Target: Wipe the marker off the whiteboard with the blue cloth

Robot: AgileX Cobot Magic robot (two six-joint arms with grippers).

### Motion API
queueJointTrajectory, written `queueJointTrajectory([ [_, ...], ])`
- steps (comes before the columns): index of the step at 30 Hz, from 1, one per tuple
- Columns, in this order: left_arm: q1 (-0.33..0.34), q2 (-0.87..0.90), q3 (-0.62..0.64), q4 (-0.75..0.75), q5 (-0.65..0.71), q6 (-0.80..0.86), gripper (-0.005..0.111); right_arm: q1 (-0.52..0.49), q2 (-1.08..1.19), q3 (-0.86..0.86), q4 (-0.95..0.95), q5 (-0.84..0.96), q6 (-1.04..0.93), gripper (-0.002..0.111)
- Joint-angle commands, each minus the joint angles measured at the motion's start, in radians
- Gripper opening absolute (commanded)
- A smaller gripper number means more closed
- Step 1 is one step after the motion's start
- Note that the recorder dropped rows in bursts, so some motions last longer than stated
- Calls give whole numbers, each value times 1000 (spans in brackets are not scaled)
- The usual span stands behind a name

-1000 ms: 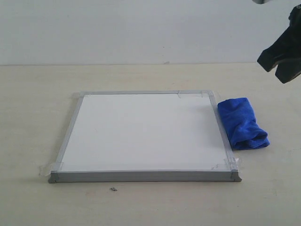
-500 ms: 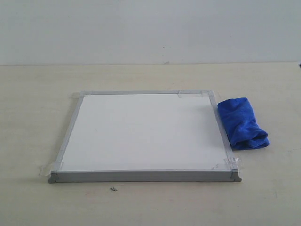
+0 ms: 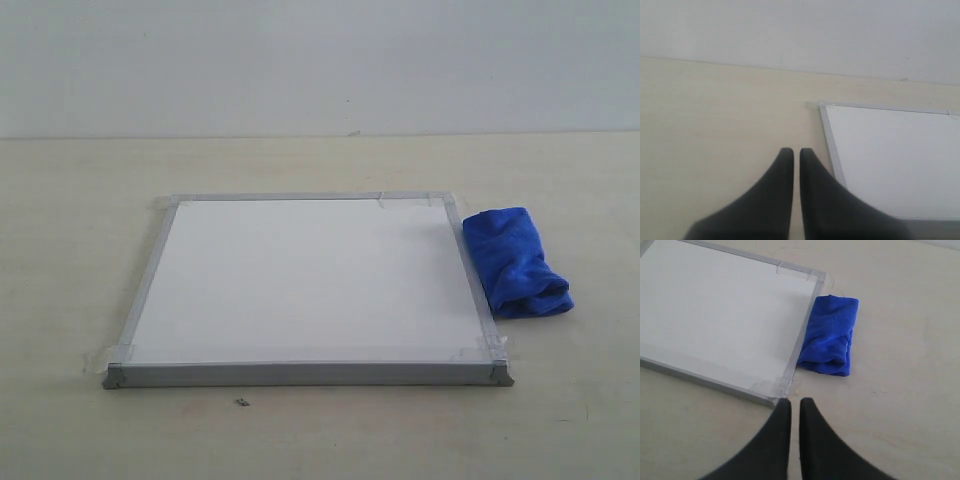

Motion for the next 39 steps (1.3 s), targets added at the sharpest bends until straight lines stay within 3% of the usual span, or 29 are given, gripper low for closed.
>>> queueJointTrajectory([
  [1,2,-3,4,-5,-3,2,4,-3,-5,7,5,-24,9,0],
  [23,2,-3,4,-5,-3,2,4,-1,-7,7,5,-77,9,0],
  [32,2,-3,4,-5,-3,2,4,-3,-173,7,5,-93,8,0],
  [39,2,-3,4,-5,-3,2,4,-35,-390,179,0,-405,6,0],
])
